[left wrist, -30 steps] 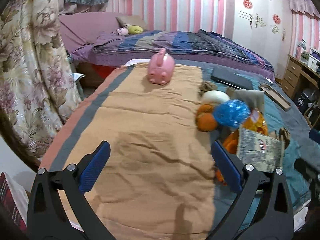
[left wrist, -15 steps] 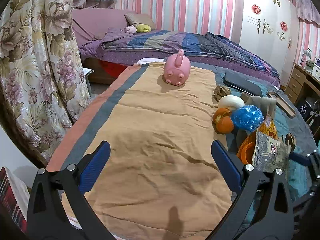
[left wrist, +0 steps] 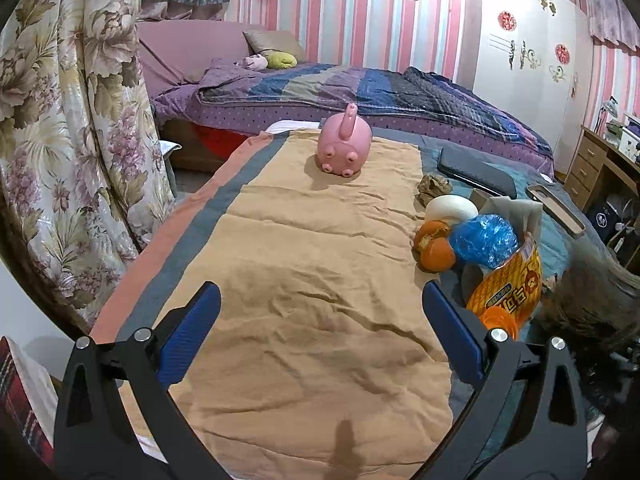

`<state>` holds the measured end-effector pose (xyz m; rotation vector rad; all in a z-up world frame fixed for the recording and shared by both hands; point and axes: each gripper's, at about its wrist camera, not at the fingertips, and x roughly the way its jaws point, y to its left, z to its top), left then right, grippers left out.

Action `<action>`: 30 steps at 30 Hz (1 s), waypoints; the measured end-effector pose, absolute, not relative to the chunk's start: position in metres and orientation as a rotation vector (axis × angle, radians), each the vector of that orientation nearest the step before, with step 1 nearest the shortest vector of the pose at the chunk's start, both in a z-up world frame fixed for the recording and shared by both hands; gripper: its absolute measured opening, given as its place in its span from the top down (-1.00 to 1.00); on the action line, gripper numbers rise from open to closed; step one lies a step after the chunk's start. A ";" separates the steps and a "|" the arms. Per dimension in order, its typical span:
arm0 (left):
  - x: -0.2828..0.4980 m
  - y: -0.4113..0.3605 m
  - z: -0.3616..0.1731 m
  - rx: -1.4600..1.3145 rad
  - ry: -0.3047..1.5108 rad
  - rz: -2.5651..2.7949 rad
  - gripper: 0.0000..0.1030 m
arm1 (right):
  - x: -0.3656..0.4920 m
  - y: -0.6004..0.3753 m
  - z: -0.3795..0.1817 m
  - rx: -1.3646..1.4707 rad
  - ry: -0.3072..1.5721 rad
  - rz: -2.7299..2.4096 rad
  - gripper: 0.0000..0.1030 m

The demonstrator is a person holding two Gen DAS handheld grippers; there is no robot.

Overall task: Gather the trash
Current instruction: 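Grasp the patterned snack bag with the right gripper and lift it, then grasp the orange-lidded plastic jar with the left gripper while the right holds the bag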

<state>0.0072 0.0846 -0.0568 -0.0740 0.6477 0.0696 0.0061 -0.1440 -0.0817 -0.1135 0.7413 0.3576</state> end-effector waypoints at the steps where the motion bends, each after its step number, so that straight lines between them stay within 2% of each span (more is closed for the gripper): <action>1: 0.007 0.084 -0.056 -0.074 0.647 0.069 -0.89 | 0.002 -0.149 -0.076 -0.093 0.720 0.365 0.84; 9: 0.003 0.060 -0.054 -0.054 0.628 -0.012 -0.89 | -0.024 -0.173 -0.028 -0.005 0.518 0.347 0.92; 16: 0.001 0.007 -0.062 0.002 0.665 -0.167 -0.86 | -0.018 -0.198 -0.020 0.039 0.504 0.303 0.92; 20: 0.003 -0.016 -0.070 0.008 0.693 -0.231 -0.71 | -0.016 -0.211 -0.020 0.059 0.515 0.290 0.92; 24: 0.010 -0.034 -0.083 0.038 0.750 -0.276 -0.23 | -0.013 -0.220 -0.022 0.069 0.526 0.279 0.92; 26: 0.012 -0.037 -0.088 0.047 0.764 -0.276 -0.15 | -0.012 -0.224 -0.023 0.073 0.533 0.278 0.92; 30: 0.018 -0.038 -0.097 0.063 0.790 -0.243 -0.13 | -0.012 -0.227 -0.023 0.080 0.535 0.279 0.92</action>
